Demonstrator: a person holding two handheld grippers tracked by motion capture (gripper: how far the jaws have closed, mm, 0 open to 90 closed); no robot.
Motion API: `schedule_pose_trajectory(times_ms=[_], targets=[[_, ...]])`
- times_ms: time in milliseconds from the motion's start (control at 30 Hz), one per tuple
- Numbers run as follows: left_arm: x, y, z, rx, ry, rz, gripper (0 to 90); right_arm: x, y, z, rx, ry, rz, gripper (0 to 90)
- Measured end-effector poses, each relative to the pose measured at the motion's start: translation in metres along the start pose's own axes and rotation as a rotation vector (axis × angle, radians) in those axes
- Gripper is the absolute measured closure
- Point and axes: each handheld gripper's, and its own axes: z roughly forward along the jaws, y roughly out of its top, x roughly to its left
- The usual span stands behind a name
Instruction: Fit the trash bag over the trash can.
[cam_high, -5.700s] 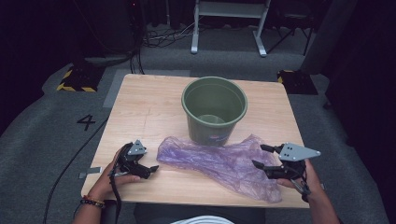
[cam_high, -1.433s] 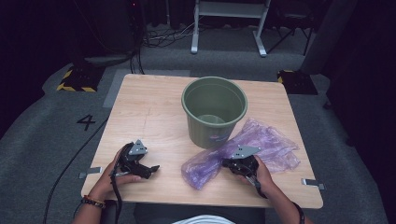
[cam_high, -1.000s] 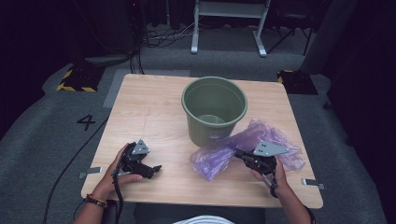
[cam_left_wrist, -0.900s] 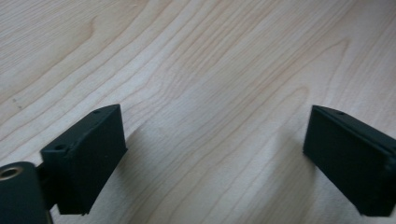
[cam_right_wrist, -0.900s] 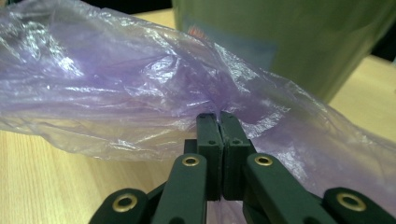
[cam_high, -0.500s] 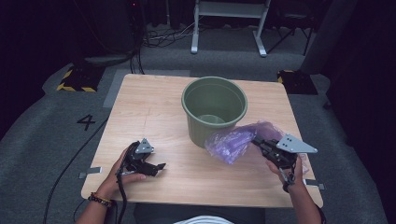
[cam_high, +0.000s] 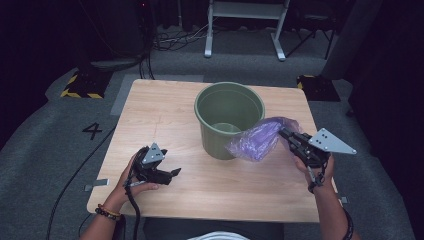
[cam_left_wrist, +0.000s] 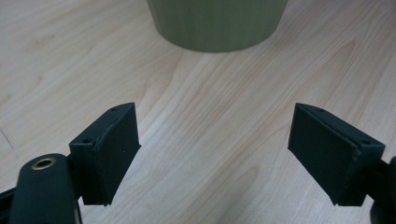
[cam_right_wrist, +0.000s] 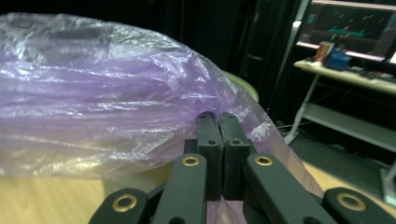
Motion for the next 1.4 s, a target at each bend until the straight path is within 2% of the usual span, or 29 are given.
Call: schedule_pose_trajectory(times_ms=[100, 200, 367, 567, 633, 700, 833, 933, 967, 1000, 1067, 1100, 1133, 1200, 1267, 1367, 1400], targets=[[-0.002, 0.007, -0.007, -0.024, 0.003, 0.019, 16.3, -0.002, 0.014, 0.000, -0.022, -0.025, -0.017, 89.2], [-0.003, 0.009, -0.009, -0.030, 0.000, 0.018, 16.1, -0.005, 0.023, -0.004, -0.041, -0.038, -0.022, 89.2], [-0.004, 0.012, -0.009, -0.030, 0.012, 0.027, 16.2, -0.013, 0.029, -0.016, -0.074, -0.060, -0.010, 89.1], [-0.006, 0.020, -0.011, -0.059, -0.002, 0.028, 16.1, -0.014, 0.032, -0.014, -0.052, -0.091, -0.027, 89.1], [-0.009, 0.028, -0.013, -0.061, -0.003, 0.046, 15.9, -0.010, 0.034, -0.004, -0.025, -0.109, -0.065, 88.8], [-0.009, 0.032, -0.014, -0.068, -0.002, 0.052, 15.9, -0.009, 0.034, 0.000, -0.019, -0.114, -0.072, 88.8], [-0.012, 0.046, -0.021, -0.124, -0.004, 0.067, 15.9, -0.005, 0.036, 0.017, 0.015, -0.141, -0.110, 88.7], [-0.015, 0.053, -0.025, -0.151, -0.002, 0.083, 15.9, -0.004, 0.037, 0.028, 0.032, -0.149, -0.119, 88.7], [-0.016, 0.056, -0.025, -0.158, 0.004, 0.084, 15.9, -0.003, 0.037, 0.034, 0.046, -0.165, -0.150, 88.7], [-0.016, 0.056, -0.025, -0.158, 0.004, 0.084, 15.9, -0.002, 0.037, 0.038, 0.051, -0.170, -0.159, 88.7], [-0.016, 0.060, -0.026, -0.164, 0.013, 0.082, 15.9, -0.002, 0.037, 0.041, 0.057, -0.168, -0.161, 88.7], [-0.017, 0.066, -0.029, -0.191, 0.014, 0.080, 15.9, 0.000, 0.037, 0.047, 0.067, -0.154, -0.167, 88.6], [-0.017, 0.066, -0.029, -0.191, 0.014, 0.080, 15.9, 0.000, 0.037, 0.047, 0.067, -0.154, -0.167, 88.6], [-0.018, 0.079, -0.035, -0.222, 0.018, 0.081, 15.9, 0.005, 0.038, 0.053, 0.083, -0.151, -0.196, 88.4], [-0.019, 0.083, -0.036, -0.234, 0.017, 0.082, 15.9, 0.006, 0.039, 0.055, 0.086, -0.146, -0.198, 88.4], [-0.023, 0.101, -0.039, -0.256, 0.016, 0.115, 16.1, 0.012, 0.040, 0.061, 0.105, -0.137, -0.228, 88.4], [-0.023, 0.101, -0.039, -0.256, 0.016, 0.115, 16.1, 0.012, 0.040, 0.061, 0.105, -0.137, -0.228, 88.4]])
